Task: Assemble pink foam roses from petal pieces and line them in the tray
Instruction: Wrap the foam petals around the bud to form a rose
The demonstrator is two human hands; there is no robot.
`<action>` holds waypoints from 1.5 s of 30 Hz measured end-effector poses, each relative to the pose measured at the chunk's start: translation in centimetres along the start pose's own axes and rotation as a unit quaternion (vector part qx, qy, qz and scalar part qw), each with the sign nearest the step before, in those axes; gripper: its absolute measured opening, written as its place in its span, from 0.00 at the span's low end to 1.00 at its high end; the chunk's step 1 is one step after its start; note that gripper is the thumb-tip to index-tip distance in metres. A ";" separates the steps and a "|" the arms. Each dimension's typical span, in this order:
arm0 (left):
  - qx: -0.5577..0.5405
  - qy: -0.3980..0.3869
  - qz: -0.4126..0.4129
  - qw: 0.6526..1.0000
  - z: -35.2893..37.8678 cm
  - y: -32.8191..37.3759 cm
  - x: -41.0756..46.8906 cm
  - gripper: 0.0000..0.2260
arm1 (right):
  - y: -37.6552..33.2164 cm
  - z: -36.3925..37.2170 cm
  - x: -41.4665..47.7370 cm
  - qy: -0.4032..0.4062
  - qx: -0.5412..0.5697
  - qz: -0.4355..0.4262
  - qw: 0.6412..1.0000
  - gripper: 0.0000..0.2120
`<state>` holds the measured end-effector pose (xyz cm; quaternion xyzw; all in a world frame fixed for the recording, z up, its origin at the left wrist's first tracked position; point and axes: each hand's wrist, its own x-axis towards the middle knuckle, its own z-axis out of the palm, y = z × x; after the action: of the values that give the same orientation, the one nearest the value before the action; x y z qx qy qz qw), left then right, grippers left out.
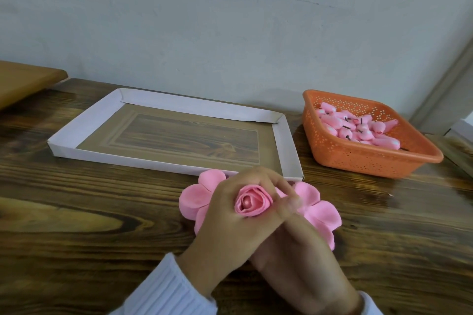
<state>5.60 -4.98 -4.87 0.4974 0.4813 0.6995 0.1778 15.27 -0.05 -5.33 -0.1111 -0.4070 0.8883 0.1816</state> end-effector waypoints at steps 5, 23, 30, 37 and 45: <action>0.176 0.120 0.020 0.977 -0.1 -0.6 0.1 0.11 | -1.5 -0.1 0.9 0.058 -0.103 -0.076 0.990 0.26; 0.065 0.104 -0.018 0.992 -0.1 -0.3 0.0 0.11 | -0.6 0.6 1.3 0.071 -0.096 -0.002 0.993 0.24; -0.030 0.101 -0.073 0.992 -0.3 0.1 0.8 0.09 | 0.2 -0.8 1.6 -0.014 -0.043 -0.022 0.999 0.20; -0.022 0.009 -0.120 0.993 -0.3 -0.5 0.9 0.05 | 0.8 -0.5 1.8 -0.015 -0.055 -0.049 0.997 0.15; -0.098 0.009 -0.170 0.981 -0.4 -0.4 0.8 0.12 | 0.7 -0.6 1.6 0.006 -0.075 -0.054 0.996 0.17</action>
<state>4.81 -4.44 -4.81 0.3824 0.4897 0.7074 0.3371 13.83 0.59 -6.32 -0.1073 -0.4764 0.8437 0.2231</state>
